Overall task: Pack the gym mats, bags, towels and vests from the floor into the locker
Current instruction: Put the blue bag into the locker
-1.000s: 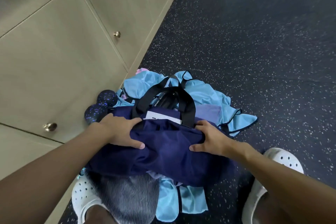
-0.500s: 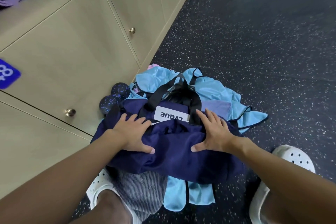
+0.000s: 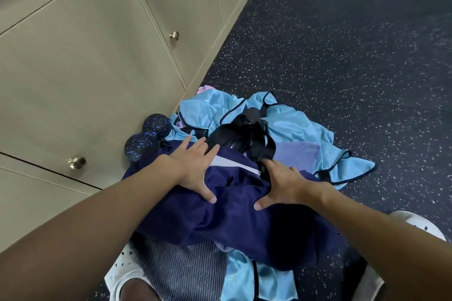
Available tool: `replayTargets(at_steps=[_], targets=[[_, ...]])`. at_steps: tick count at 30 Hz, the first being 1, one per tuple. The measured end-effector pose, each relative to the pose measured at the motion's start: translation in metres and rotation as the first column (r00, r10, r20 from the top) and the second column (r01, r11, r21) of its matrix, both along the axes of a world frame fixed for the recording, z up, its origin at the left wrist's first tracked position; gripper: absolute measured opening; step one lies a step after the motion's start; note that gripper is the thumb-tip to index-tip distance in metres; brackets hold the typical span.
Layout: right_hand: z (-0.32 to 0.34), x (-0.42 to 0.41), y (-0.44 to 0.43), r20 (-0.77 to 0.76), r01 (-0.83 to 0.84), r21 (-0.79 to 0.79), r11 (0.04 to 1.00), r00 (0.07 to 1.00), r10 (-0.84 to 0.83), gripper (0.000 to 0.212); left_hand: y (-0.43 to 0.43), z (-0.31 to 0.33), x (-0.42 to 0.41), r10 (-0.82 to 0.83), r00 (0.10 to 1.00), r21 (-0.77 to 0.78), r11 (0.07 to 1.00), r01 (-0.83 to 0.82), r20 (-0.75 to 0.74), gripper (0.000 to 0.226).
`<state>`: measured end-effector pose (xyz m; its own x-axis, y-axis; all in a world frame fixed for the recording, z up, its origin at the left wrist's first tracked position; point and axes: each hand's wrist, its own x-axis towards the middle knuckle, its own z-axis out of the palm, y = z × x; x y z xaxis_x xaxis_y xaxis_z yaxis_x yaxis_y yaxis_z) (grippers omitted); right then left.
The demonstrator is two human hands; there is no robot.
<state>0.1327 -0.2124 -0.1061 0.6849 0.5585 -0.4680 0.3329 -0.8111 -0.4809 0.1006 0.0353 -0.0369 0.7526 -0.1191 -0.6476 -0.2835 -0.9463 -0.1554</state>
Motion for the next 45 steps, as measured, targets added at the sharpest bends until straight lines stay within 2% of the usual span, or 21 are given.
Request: replayTargets(at_steps=[5, 8, 12, 18, 20, 23, 27, 30, 34, 37, 39, 42, 45], targets=[[0.003, -0.006, 0.002, -0.051, 0.014, 0.108, 0.994, 0.999, -0.009, 0.051, -0.006, -0.002, 0.002, -0.014, 1.000, -0.107, 0.994, 0.014, 0.002, 0.137], [0.007, -0.010, 0.002, -0.103, 0.069, 0.175, 0.982, 0.993, -0.051, 0.033, -0.012, 0.003, 0.001, 0.002, 1.000, -0.166, 0.986, -0.003, -0.008, 0.132], [0.030, -0.007, -0.002, -0.066, 0.119, 0.282, 0.952, 0.992, -0.105, 0.023, -0.013, 0.023, 0.001, -0.034, 0.997, -0.201, 0.978, 0.047, 0.069, 0.117], [0.106, 0.004, 0.004, 0.149, -0.023, 0.363, 0.931, 0.988, -0.034, 0.028, -0.007, 0.083, 0.001, -0.026, 0.979, -0.197, 0.978, 0.067, 0.202, 0.063], [0.138, 0.009, 0.008, 0.245, -0.079, 0.363, 0.929, 0.969, -0.014, 0.029, -0.003, 0.111, 0.002, 0.024, 0.978, -0.246, 0.969, 0.028, 0.207, 0.055], [0.192, 0.016, 0.016, 0.371, -0.124, 0.354, 0.927, 0.929, -0.017, 0.035, 0.006, 0.166, 0.002, 0.046, 0.948, -0.251, 0.967, 0.036, 0.314, 0.046], [0.263, 0.023, 0.029, 0.506, -0.250, 0.398, 0.883, 0.863, 0.017, 0.029, 0.020, 0.245, 0.002, -0.009, 0.842, -0.191, 0.972, 0.133, 0.539, 0.041], [0.314, 0.025, 0.043, 0.598, -0.332, 0.337, 0.881, 0.798, 0.072, 0.025, 0.036, 0.294, -0.002, -0.047, 0.763, -0.156, 0.969, 0.191, 0.645, 0.039], [0.374, 0.024, 0.069, 0.711, -0.345, 0.243, 0.907, 0.699, 0.076, 0.028, 0.063, 0.338, -0.011, 0.008, 0.654, -0.171, 0.968, 0.186, 0.757, 0.035], [0.412, 0.023, 0.086, 0.798, -0.389, 0.186, 0.902, 0.596, 0.092, 0.045, 0.078, 0.355, -0.016, 0.066, 0.525, -0.216, 0.949, 0.229, 0.848, 0.032], [0.432, 0.028, 0.092, 0.819, -0.414, 0.168, 0.895, 0.563, 0.107, 0.048, 0.085, 0.364, -0.013, 0.103, 0.455, -0.233, 0.943, 0.239, 0.884, 0.024], [0.446, 0.040, 0.098, 0.841, -0.439, 0.195, 0.877, 0.535, 0.081, 0.049, 0.094, 0.379, 0.000, 0.095, 0.377, -0.195, 0.951, 0.239, 0.921, 0.044], [0.452, 0.060, 0.107, 0.839, -0.447, 0.292, 0.845, 0.543, -0.003, 0.049, 0.103, 0.399, 0.017, 0.082, 0.379, -0.162, 0.969, 0.185, 0.922, 0.054]])
